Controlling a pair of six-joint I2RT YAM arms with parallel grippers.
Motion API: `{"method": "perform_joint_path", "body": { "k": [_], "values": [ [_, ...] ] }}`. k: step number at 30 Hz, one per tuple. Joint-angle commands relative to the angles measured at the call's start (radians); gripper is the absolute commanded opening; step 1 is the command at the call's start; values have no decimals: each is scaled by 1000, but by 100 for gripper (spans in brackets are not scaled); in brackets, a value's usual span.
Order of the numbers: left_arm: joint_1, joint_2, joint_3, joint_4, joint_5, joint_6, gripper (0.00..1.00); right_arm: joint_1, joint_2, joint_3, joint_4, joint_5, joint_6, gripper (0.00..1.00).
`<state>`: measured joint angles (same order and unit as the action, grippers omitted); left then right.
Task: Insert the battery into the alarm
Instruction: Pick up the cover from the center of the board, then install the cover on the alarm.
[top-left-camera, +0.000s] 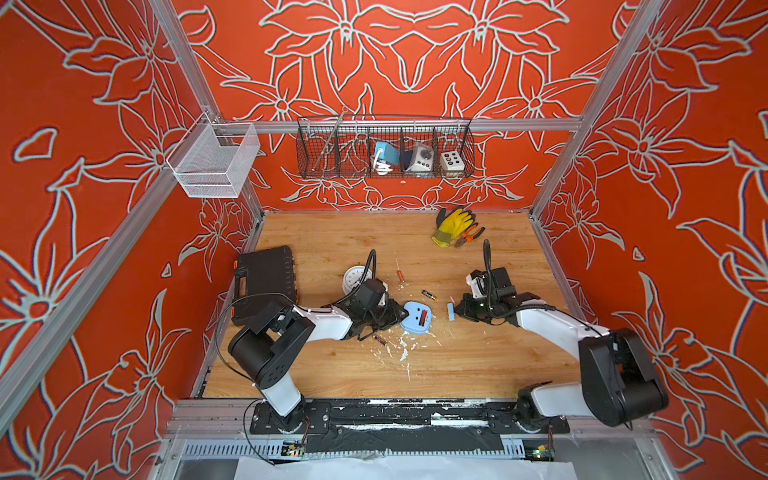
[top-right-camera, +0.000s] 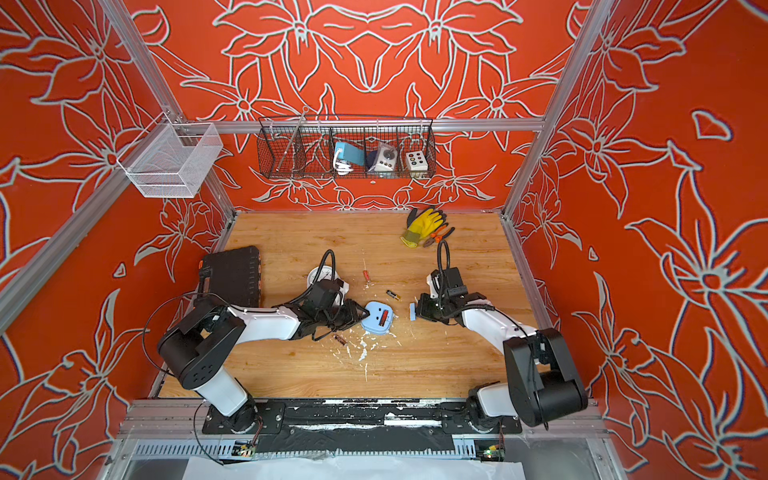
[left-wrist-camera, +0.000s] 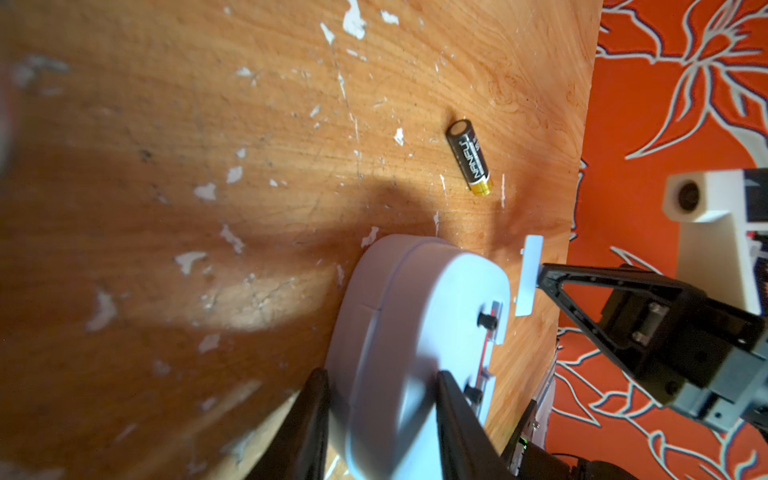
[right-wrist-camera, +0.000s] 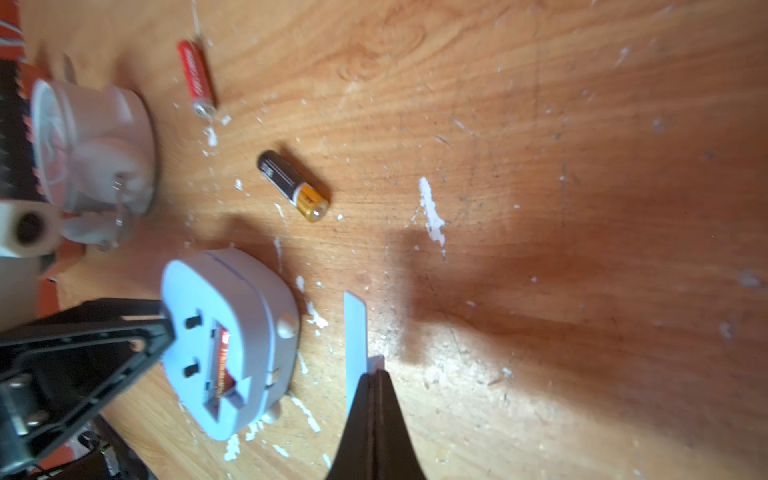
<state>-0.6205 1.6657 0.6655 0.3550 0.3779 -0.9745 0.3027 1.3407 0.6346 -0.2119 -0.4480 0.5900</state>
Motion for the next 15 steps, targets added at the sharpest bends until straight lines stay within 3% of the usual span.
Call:
{"method": "perform_joint_path", "body": {
  "k": [1,8,15],
  "values": [
    [2,25,-27,-6,37,-37,36,25,-65,-43,47,32,119,0],
    [1,32,-46,71,87,-98,38,109,-185,-55,62,153,259,0],
    [-5,35,-53,101,99,-111,38,216,-172,-32,70,217,329,0]
  ]
}}
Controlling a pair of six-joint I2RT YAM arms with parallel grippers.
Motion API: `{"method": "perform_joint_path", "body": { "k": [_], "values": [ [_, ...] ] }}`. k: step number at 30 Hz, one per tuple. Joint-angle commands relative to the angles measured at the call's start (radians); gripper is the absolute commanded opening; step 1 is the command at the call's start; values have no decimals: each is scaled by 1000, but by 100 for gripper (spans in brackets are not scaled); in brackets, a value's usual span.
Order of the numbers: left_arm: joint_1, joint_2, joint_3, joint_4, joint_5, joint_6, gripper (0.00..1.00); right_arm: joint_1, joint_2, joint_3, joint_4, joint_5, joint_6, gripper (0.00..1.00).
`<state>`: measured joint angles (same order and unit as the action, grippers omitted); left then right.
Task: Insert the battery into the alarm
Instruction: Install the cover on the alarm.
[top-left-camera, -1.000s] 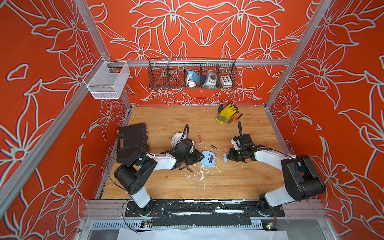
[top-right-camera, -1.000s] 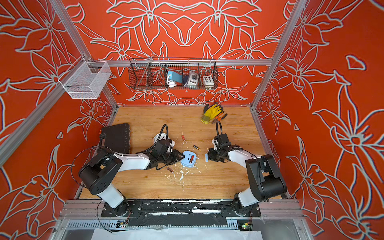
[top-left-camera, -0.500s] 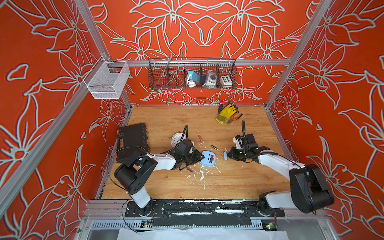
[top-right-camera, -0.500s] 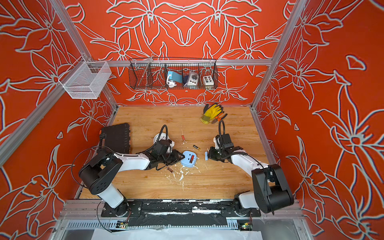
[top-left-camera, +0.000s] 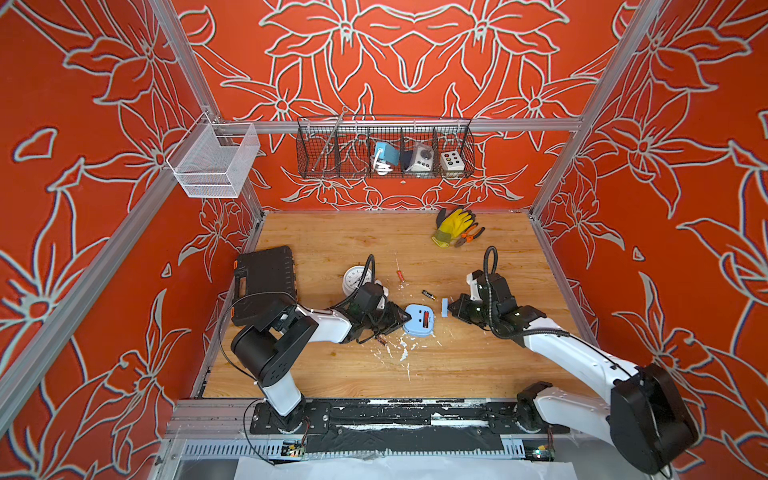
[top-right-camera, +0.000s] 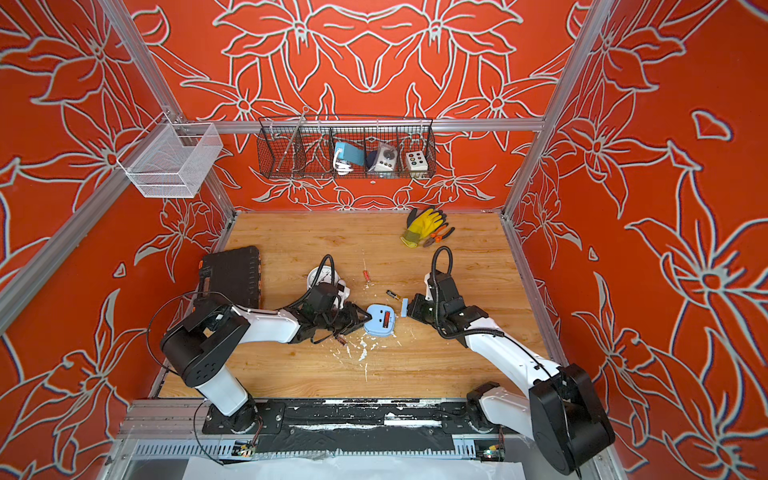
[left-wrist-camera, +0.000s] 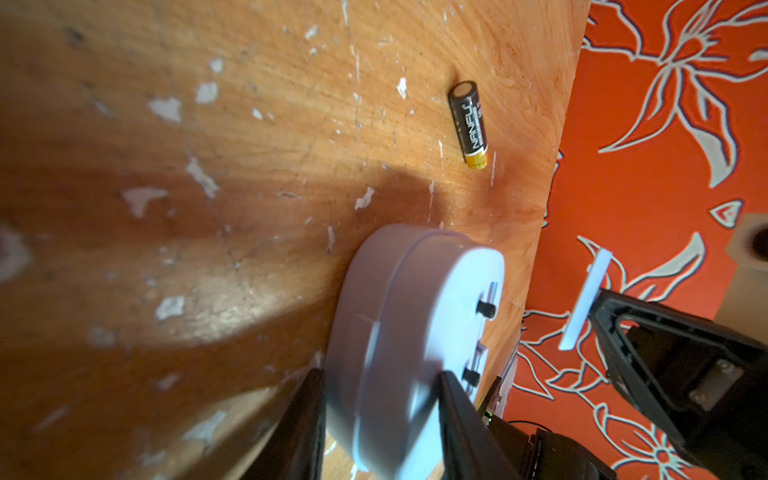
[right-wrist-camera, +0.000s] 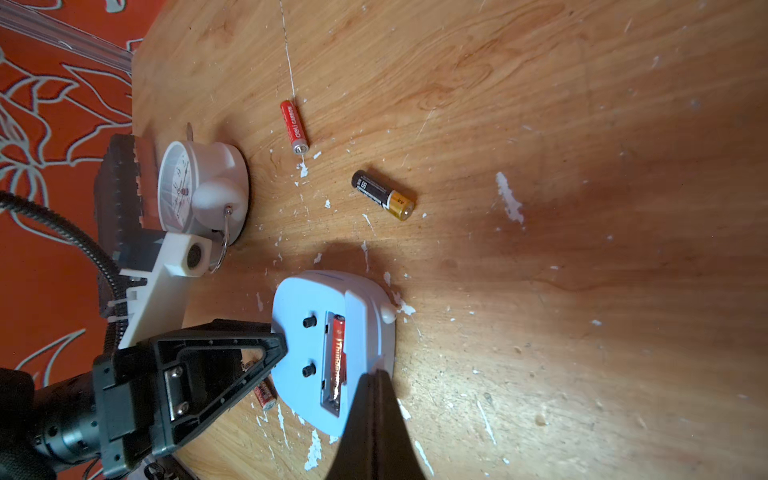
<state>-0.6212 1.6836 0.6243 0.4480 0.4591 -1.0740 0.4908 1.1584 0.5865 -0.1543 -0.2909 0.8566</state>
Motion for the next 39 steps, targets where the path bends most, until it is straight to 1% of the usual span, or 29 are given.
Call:
{"method": "perform_joint_path", "body": {
  "k": [1,11,16,30,39],
  "values": [
    [-5,18,-12,5,17,-5,38,39,21,25,8,59,62,0],
    [-6,32,-26,15,21,3,38,112,124,78,27,47,85,0],
    [-5,36,-26,18,27,5,38,138,154,83,30,65,101,0],
    [-5,48,-21,14,36,14,38,161,189,70,51,66,129,0],
    [-6,47,-21,8,36,21,38,163,206,78,48,68,115,0]
  ]
}}
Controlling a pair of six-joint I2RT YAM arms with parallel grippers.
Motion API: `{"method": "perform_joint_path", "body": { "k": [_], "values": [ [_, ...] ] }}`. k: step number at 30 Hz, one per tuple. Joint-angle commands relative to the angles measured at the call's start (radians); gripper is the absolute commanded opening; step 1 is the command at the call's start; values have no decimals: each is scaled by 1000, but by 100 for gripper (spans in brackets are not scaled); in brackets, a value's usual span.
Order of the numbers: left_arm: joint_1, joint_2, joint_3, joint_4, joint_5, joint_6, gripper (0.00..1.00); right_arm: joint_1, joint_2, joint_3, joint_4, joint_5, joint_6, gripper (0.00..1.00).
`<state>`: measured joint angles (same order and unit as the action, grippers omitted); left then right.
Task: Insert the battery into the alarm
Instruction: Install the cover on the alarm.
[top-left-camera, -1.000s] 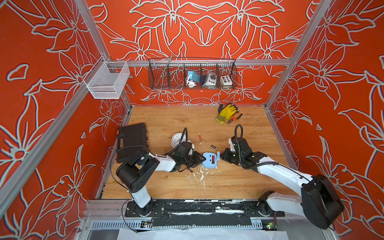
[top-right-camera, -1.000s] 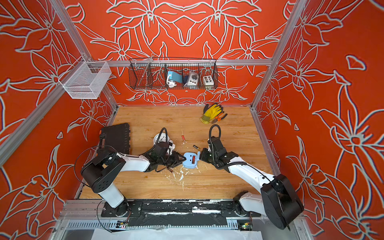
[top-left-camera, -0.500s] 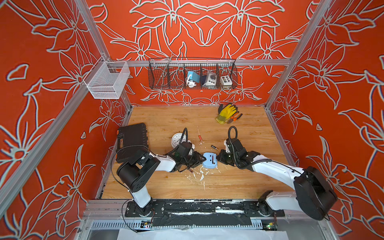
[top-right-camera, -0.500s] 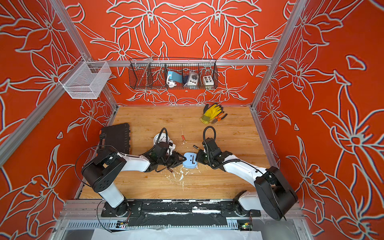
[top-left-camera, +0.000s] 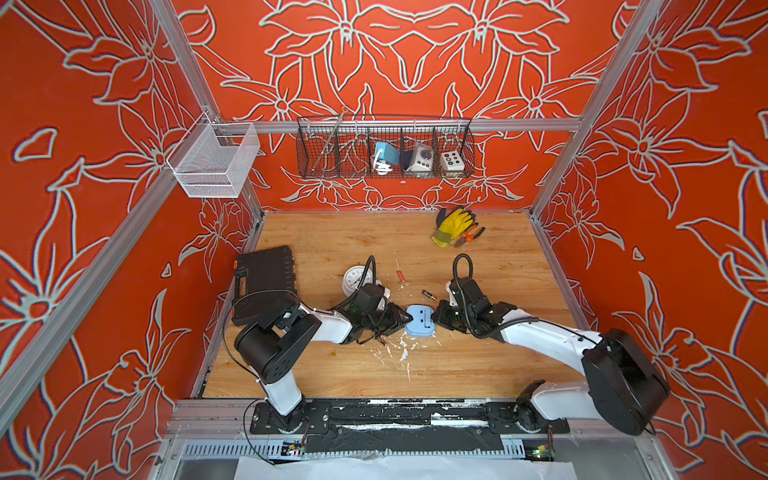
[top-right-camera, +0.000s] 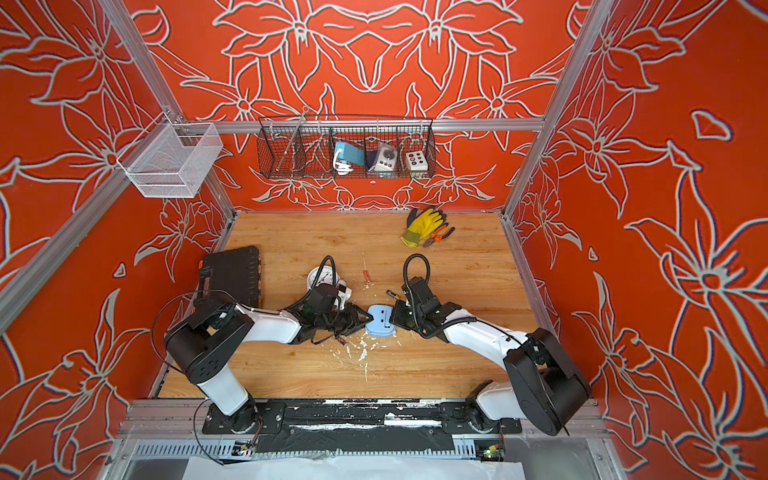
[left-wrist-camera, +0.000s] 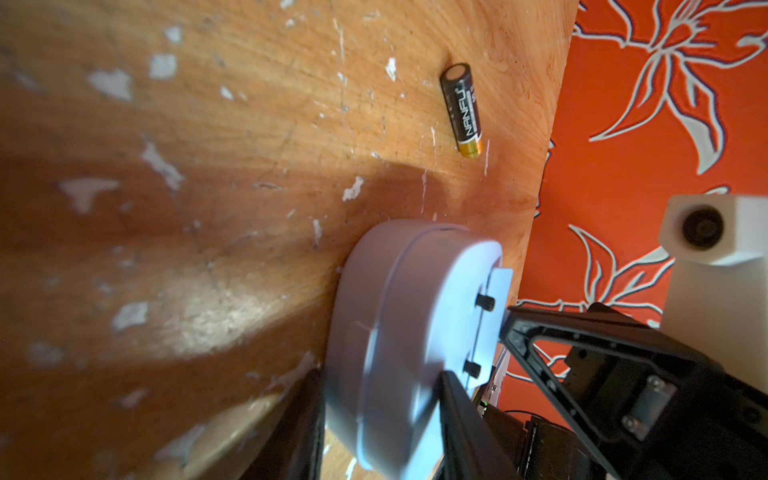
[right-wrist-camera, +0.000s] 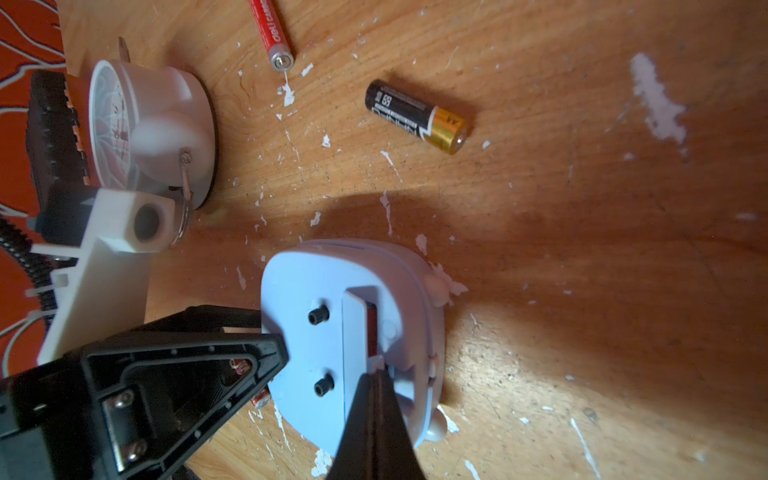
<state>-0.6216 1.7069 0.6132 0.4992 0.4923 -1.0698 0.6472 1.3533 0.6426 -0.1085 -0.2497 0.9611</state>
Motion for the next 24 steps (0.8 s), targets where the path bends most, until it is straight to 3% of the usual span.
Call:
{"method": "perform_joint_path", "body": {
  "k": [1,24],
  "values": [
    [-5,24,-10,-44,3,17,38,7,12,23,3,26,10,0],
    [-4,22,-6,-37,6,19,39,24,0,41,-38,13,-3,0]
  ]
}}
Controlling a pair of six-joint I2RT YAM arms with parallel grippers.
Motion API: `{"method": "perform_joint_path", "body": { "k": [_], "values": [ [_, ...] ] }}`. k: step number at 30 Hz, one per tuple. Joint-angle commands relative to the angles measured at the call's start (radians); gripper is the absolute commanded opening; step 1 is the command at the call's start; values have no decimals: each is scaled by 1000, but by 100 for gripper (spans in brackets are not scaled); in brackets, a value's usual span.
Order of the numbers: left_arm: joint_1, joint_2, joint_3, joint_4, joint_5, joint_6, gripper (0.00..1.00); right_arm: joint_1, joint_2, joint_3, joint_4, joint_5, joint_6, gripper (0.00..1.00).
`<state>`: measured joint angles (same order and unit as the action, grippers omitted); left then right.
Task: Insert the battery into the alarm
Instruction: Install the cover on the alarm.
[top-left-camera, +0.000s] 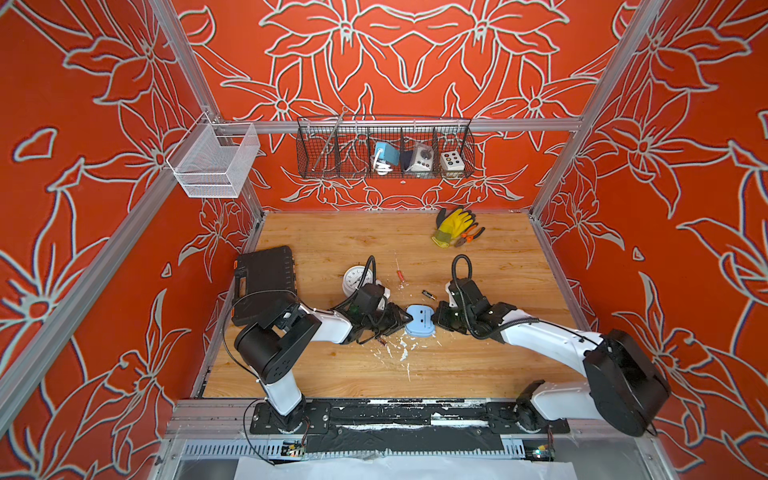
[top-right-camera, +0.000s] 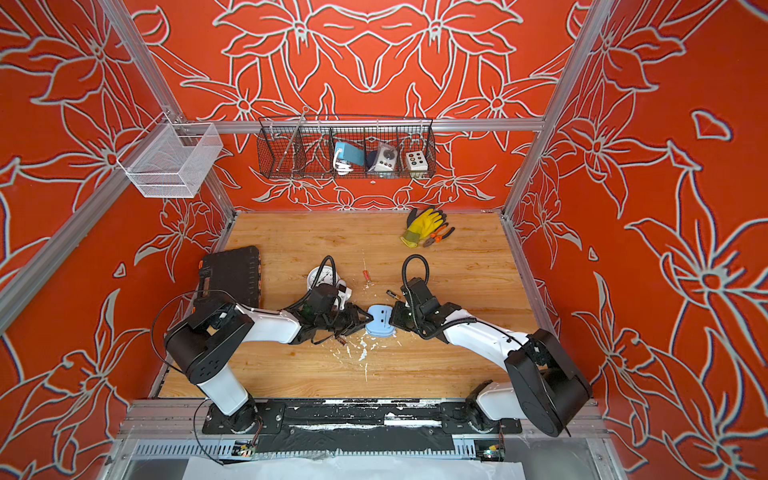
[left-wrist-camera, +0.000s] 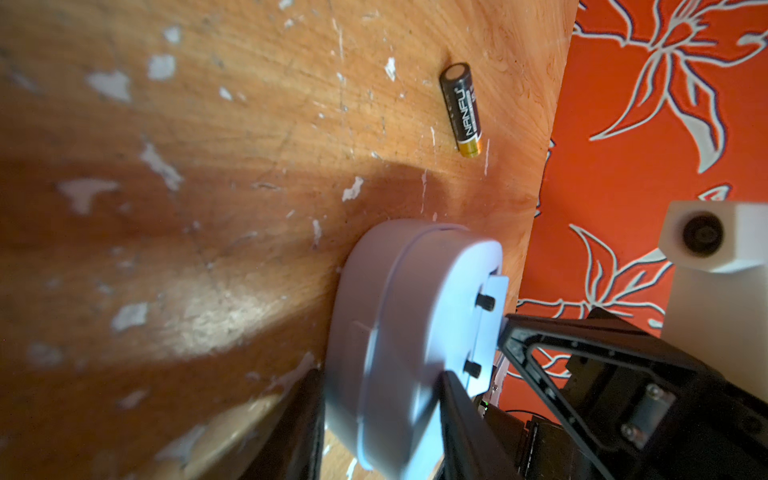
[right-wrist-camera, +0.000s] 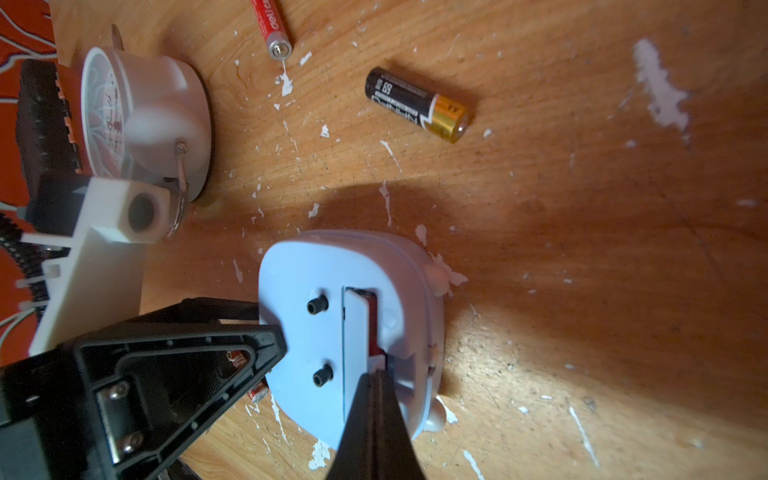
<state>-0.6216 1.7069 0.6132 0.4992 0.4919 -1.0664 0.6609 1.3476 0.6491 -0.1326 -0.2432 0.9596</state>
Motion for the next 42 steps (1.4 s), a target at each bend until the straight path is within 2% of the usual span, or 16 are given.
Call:
{"method": "perform_joint_path", "body": {
  "k": [1,14,18,30,37,42],
  "values": [
    [-4,22,-6,-37,7,16,38,9,10,36,-10,4,-3,0],
    [-5,26,-9,-36,8,16,38,13,40,43,-5,-6,-5,0],
    [-4,23,-8,-39,8,16,39,14,28,46,-24,10,-7,15],
    [-4,25,-11,-34,7,13,39,12,-56,25,-88,111,-27,43],
    [-4,25,-12,-39,5,16,38,7,23,44,-44,54,-37,44],
    [-4,23,-13,-41,5,16,38,6,55,39,-29,50,-31,34]
  ]
}}
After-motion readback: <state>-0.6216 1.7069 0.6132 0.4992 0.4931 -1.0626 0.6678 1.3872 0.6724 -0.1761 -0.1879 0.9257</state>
